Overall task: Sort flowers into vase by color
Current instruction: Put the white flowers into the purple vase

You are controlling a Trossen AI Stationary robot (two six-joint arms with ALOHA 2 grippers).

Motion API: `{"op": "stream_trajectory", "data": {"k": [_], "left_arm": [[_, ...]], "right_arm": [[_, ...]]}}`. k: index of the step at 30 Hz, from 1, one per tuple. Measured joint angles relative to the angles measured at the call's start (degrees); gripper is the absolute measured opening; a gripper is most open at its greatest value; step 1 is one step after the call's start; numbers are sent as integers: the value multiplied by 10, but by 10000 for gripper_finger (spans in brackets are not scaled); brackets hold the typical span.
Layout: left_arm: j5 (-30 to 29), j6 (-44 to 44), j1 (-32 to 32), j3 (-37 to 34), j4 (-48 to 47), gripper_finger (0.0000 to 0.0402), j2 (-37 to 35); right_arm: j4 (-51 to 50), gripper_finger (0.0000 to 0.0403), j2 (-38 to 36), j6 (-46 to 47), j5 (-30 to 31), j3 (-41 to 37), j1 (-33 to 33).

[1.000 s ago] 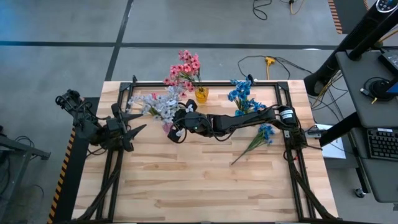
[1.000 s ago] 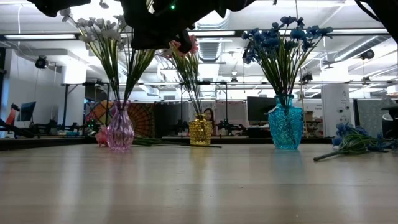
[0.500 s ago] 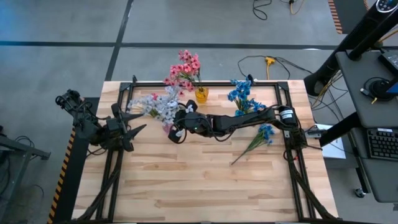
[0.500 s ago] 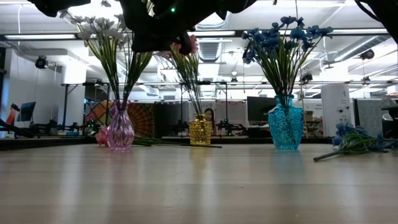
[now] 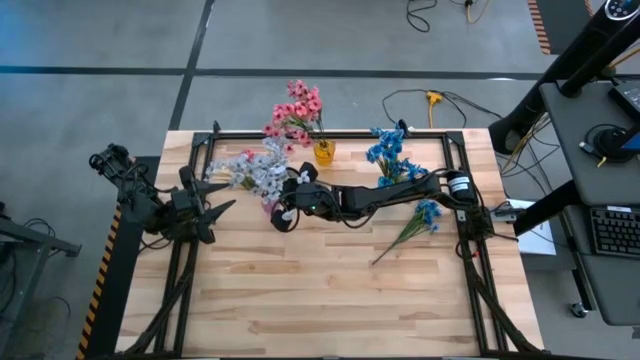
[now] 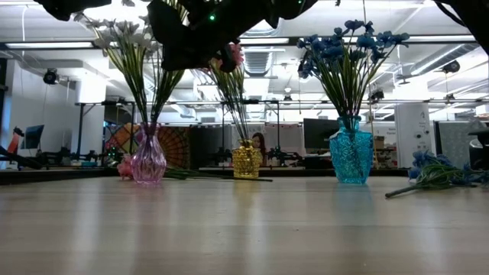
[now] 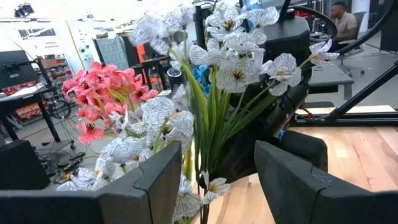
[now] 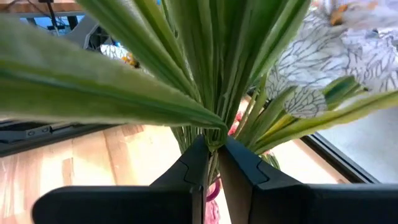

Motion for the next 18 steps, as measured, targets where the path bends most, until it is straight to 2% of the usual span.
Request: {"op": "stream_trajectory", "data": {"k": [13, 18], "left_arm": [[0, 0, 0, 0, 0, 187, 0], [0, 0, 0, 0, 0, 187, 0]], "right_arm": [[5, 28, 0, -6, 2, -11, 0], [9, 55, 0, -11, 2, -11, 0]]}}
